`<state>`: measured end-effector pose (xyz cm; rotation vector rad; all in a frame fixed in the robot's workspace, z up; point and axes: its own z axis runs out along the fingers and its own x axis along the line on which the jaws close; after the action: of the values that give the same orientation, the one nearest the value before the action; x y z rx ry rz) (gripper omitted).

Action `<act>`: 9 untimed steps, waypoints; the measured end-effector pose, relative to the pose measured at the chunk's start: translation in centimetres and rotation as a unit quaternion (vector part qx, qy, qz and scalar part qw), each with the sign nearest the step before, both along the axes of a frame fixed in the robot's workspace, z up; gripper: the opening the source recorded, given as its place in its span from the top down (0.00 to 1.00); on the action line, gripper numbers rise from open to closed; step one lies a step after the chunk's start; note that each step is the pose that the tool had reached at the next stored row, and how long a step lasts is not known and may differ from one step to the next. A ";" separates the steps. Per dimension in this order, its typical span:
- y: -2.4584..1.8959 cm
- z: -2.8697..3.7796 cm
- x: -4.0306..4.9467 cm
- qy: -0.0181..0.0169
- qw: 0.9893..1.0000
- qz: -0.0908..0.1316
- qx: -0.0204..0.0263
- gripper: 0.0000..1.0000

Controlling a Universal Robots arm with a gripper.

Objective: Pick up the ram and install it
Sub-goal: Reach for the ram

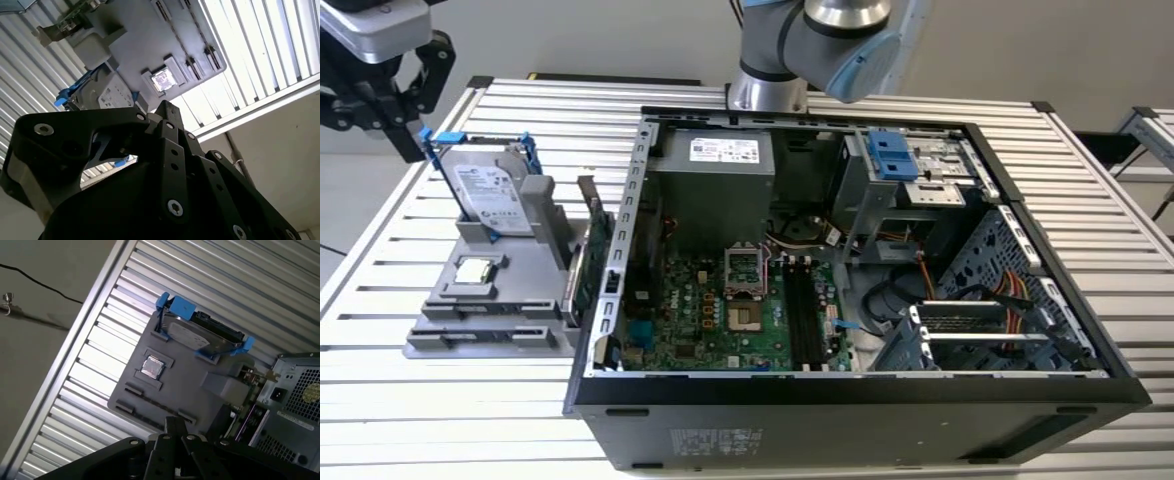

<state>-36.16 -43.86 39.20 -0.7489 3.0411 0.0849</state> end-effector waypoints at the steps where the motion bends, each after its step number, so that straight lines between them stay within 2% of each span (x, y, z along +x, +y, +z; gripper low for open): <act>1: 0.00 0.00 0.00 0.000 1.000 0.005 0.000 1.00; 5: 0.00 0.00 0.00 0.000 0.999 0.032 0.000 1.00; 9: 0.00 0.00 0.00 0.000 0.998 0.061 0.000 1.00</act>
<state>-36.16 -43.86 39.21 -0.9333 2.9932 0.0856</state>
